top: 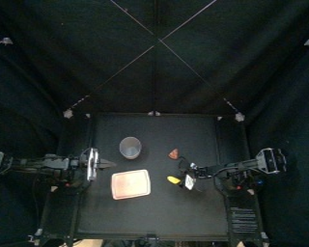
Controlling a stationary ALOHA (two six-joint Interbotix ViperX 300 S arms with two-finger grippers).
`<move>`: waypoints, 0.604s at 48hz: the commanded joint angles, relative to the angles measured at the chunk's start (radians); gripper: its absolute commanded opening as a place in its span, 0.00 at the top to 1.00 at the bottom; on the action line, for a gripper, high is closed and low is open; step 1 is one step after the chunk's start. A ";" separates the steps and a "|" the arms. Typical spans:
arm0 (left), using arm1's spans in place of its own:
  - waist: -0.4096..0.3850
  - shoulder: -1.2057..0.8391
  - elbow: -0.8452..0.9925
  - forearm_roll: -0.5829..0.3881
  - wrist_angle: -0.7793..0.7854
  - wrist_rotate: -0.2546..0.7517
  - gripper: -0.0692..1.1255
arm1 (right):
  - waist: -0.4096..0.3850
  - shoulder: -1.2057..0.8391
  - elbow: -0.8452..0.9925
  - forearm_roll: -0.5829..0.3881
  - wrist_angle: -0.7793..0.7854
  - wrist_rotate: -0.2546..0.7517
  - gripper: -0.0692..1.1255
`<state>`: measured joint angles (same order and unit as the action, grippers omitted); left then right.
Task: Pick the corn then place it on the pink plate
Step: Pick the corn
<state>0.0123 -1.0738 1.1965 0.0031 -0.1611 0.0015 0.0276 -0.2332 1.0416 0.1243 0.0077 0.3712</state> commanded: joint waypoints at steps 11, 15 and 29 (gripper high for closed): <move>0.000 0.002 -0.009 -0.002 -0.005 0.000 0.98 | 0.008 0.117 -0.098 -0.025 0.003 0.002 0.08; 0.002 0.002 -0.008 -0.002 -0.005 0.000 0.98 | 0.011 0.143 -0.106 -0.025 0.011 0.002 0.08; 0.002 0.002 -0.008 -0.002 -0.005 0.000 0.98 | 0.028 0.169 -0.127 -0.026 0.018 0.000 0.22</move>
<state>0.0123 -1.0738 1.2042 0.0015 -0.1611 0.0015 0.0522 -0.0491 0.9373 0.0997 0.0276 0.3712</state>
